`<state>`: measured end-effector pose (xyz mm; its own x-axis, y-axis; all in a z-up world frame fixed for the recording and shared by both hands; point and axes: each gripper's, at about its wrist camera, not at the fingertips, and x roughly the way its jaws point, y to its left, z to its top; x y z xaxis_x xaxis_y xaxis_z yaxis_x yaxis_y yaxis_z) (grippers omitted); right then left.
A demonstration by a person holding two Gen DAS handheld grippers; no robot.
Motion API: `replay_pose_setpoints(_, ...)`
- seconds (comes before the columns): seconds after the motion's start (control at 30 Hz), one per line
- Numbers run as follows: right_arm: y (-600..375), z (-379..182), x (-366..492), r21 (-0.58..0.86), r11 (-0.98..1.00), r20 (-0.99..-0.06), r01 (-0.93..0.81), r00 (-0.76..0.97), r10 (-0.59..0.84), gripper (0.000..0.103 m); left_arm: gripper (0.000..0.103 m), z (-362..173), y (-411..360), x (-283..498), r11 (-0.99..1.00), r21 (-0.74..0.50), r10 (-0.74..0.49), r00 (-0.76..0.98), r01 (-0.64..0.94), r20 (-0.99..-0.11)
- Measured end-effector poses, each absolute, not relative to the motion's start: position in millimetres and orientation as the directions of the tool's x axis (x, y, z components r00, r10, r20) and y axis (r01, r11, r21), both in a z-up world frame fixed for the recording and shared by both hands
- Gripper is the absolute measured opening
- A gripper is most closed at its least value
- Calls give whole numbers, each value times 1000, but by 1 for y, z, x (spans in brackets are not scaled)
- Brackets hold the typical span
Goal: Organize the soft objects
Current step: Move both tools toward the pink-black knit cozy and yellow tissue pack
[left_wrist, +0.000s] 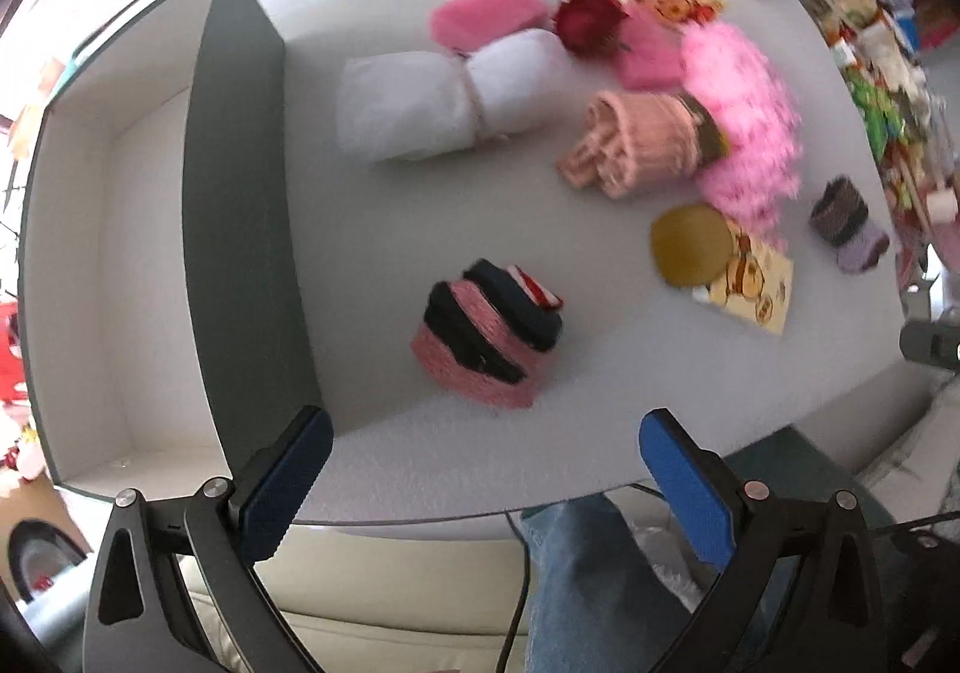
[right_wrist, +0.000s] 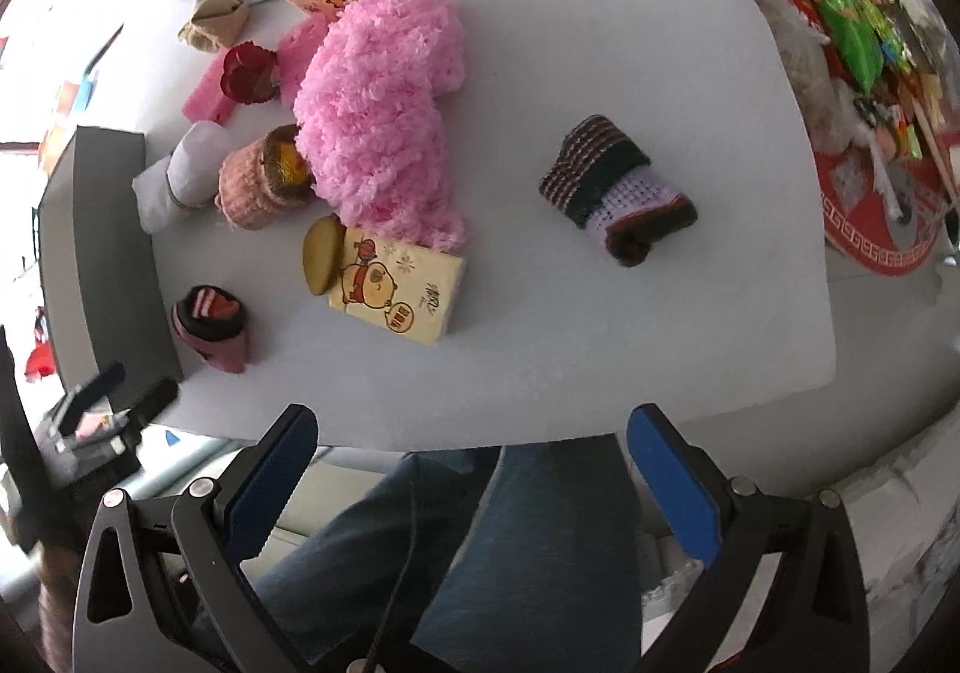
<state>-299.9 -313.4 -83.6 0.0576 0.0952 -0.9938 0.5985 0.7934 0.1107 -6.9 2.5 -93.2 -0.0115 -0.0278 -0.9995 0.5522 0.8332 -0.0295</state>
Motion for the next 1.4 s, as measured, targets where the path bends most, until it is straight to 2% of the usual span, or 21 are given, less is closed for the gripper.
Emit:
replay_pose_setpoints(0.37, -328, -75, -305, 41, 767, -999, 640, 41, 20, 103, 103, -86, 6, -4, 851, -25, -17, -19, 525, -1000)
replay_pose_setpoints(0.53, -335, -80, -314, 51, 741, -999, 670, 31, 41, 103, 103, -92, 19, -2, 859, -45, -34, -30, 509, -999)
replay_pose_setpoints(0.97, -314, -86, -311, 73, 792, -997, 606, 29, 70, 103, 103, -91, 21, 3, 847, -25, -14, -25, 531, -1000)
replay_pose_setpoints(1.13, -308, -101, -303, 91, 794, -995, 601, 33, 90, 103, 103, -100, 21, 2, 844, -8, 12, -33, 536, -999)
replay_pose_setpoints(1.27, -313, -129, -292, 108, 723, -992, 682, 28, 121, 103, 103, -103, 23, 1, 847, -16, 8, -44, 532, -999)
replay_pose_setpoints(1.4, -319, -145, -279, 99, 665, -995, 740, 51, 91, 103, 103, -110, 23, 3, 850, -16, 9, -46, 526, -999)
